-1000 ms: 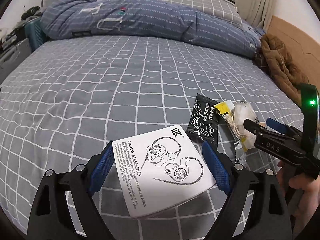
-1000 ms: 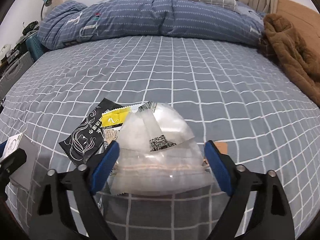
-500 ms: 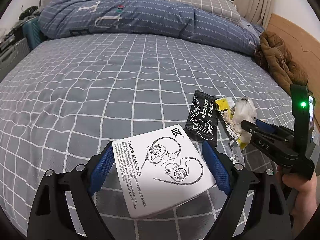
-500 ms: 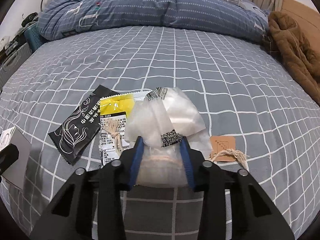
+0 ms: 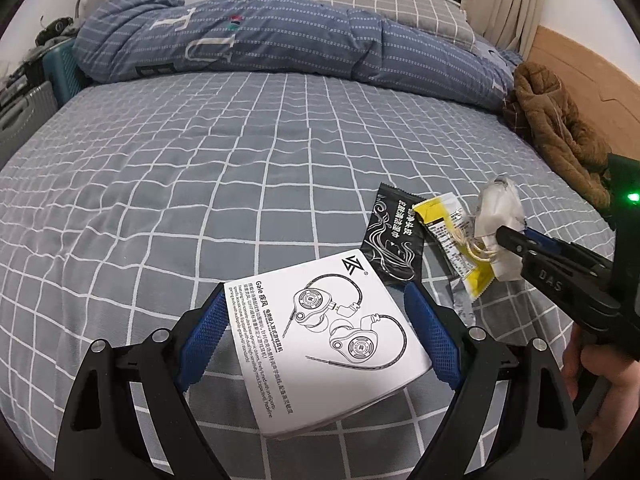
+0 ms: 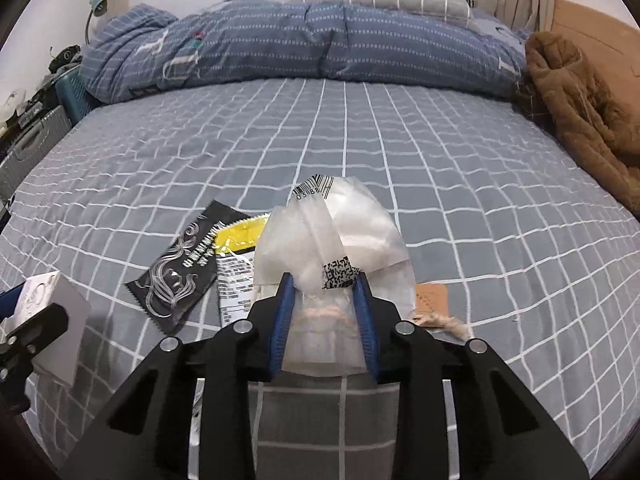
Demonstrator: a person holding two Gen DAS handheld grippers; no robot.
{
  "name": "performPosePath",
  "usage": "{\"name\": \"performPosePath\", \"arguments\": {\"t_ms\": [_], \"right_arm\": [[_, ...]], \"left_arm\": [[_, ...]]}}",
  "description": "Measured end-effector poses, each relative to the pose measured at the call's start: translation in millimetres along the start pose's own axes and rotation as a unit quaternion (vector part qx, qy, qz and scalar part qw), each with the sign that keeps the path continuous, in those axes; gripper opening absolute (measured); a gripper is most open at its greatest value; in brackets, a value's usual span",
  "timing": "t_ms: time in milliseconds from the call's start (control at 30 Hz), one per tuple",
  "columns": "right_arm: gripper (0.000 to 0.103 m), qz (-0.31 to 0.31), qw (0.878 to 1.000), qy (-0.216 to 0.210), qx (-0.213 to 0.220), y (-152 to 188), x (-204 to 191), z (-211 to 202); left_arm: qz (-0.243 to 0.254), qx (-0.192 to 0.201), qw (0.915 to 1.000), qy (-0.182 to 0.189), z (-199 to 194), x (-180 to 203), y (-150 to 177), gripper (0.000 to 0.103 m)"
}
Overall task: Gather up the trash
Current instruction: 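Lift the white box and clear bag and carry both over the black bin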
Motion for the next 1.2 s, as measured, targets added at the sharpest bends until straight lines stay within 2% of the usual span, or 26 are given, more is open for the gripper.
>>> {"name": "performPosePath", "arguments": {"t_ms": [433,700,1200], "right_arm": [[0.029,-0.001,1.000,-0.012,0.021,16,-11,-58],[0.029,0.003,0.999,-0.019,0.037,26,-16,-97],[0.029,-0.009,0.999,-0.019,0.038,61,-35,-132]], "left_arm": [[0.009,0.029,0.9995,-0.002,-41,12,10,0.085],[0.012,0.032,0.9994,0.006,-61,24,24,0.085],[0.010,0.042,0.9990,0.010,-102,26,45,0.085]]}}
Point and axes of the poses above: each gripper's, at about its wrist camera, not at the fingertips, and z roughly the way its jaws point, x to its right, y to its underside, the point moved 8 cm from there along z, roughly the way its jaws point, and after that the axes turned 4 degrees about z, right-handed, at the moved point
